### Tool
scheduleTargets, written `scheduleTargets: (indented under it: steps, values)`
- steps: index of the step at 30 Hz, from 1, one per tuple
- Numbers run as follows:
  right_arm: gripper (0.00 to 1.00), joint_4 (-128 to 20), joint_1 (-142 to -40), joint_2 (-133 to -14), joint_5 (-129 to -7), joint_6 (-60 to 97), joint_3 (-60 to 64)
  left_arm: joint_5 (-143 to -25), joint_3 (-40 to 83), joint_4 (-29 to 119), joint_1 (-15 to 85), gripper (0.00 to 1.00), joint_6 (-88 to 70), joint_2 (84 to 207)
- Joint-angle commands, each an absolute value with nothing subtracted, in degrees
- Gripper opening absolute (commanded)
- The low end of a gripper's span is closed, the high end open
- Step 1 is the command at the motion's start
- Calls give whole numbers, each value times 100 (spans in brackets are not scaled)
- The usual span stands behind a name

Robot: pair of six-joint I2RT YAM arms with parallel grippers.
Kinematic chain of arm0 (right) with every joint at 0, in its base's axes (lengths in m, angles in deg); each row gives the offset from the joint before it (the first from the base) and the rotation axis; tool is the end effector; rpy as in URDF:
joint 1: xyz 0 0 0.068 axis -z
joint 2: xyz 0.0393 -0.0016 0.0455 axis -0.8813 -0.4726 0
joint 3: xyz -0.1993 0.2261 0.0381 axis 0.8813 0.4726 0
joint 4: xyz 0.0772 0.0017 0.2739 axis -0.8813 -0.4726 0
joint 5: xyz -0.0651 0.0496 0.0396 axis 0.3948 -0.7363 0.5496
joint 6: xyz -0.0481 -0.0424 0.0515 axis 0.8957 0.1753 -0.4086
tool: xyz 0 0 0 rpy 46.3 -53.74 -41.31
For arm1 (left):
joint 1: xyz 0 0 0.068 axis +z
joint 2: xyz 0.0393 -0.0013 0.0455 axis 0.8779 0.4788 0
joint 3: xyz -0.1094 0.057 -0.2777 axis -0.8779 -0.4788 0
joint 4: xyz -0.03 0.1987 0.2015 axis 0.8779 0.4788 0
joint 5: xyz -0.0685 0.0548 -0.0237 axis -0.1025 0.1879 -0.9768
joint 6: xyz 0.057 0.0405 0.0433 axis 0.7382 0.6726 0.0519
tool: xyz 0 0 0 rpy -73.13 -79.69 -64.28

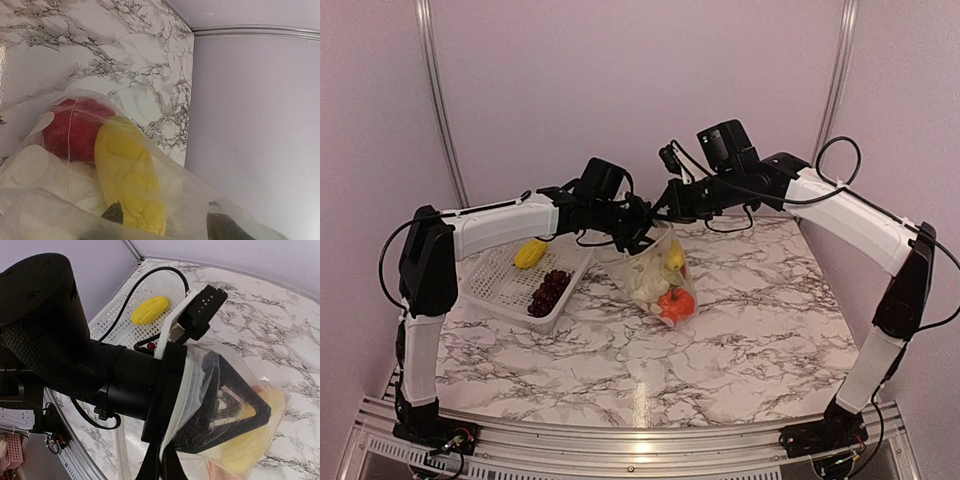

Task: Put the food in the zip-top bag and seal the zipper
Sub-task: Place the fake fruit in the zipper food storage bag, then pick up the fake fruit from the bin.

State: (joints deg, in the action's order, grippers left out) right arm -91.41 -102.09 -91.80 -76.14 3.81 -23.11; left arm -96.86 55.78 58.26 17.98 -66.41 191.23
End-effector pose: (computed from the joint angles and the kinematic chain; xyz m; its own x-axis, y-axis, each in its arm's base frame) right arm 0.3307 0.3053 0.3869 -0.7101 -0.1445 -0.6891 -0.5673 0.6971 0.4384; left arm 0.4016 -0.4150 0.2929 -0.9310 -0.3160 -0.1828 0.0230 0.4489 -0.8933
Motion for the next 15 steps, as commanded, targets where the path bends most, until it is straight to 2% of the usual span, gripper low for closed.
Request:
scheduleTargets:
  steps: [1,11,15]
  values:
    - [0,-9342,-9946,-9370,-6920,342,-2378,-10828,5670,6203,1819,59,-6134,18521]
    - [0,-9437,-9873,-9552,-6681,210,-2626,-10647,5628,7462,1910,56,-4924,18581]
    - [0,-9538,-9833,-9578,-6575,258,-2713,-10493,6190,8026,1940,56,-4407,18521]
